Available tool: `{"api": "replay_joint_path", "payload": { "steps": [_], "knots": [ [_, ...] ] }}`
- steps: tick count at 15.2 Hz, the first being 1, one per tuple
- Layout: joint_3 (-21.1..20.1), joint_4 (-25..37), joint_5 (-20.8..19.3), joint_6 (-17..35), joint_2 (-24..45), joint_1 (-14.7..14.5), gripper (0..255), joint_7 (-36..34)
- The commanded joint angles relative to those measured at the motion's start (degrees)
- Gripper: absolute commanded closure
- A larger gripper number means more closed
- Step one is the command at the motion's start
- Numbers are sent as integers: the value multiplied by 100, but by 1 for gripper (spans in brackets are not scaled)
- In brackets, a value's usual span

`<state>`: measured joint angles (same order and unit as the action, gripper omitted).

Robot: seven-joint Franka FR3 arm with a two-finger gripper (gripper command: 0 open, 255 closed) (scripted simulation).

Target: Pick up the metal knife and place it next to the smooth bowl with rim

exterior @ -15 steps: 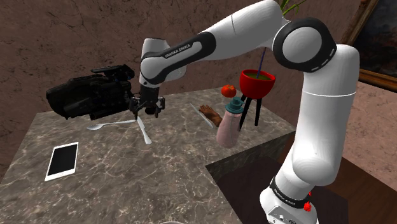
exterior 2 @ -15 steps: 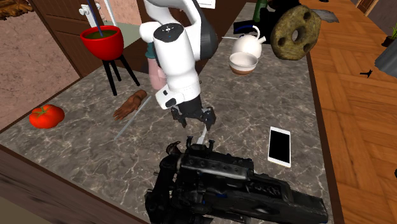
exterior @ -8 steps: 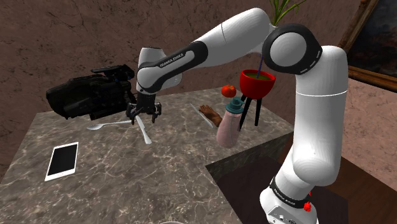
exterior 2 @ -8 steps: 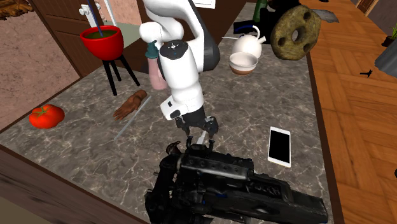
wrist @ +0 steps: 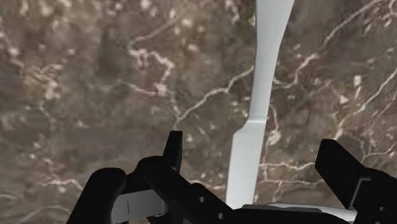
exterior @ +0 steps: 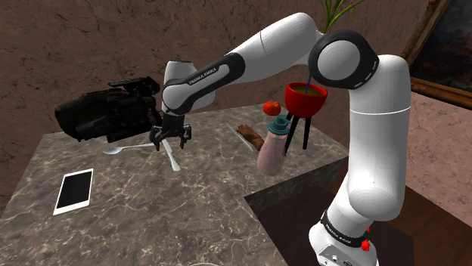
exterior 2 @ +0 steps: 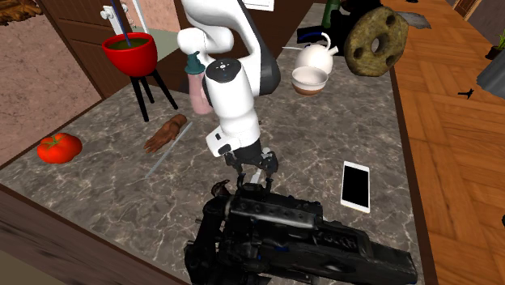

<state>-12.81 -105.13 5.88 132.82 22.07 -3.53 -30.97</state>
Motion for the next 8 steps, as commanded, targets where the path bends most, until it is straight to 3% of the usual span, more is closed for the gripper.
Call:
{"api": "replay_joint_path", "payload": {
  "steps": [1,2,8],
  "knots": [
    [0,0,0,0,0,0,0,0],
    [0,0,0,0,0,0,255,0],
    [1,5,-2,0,5,-2,255,-3]
  ]
}}
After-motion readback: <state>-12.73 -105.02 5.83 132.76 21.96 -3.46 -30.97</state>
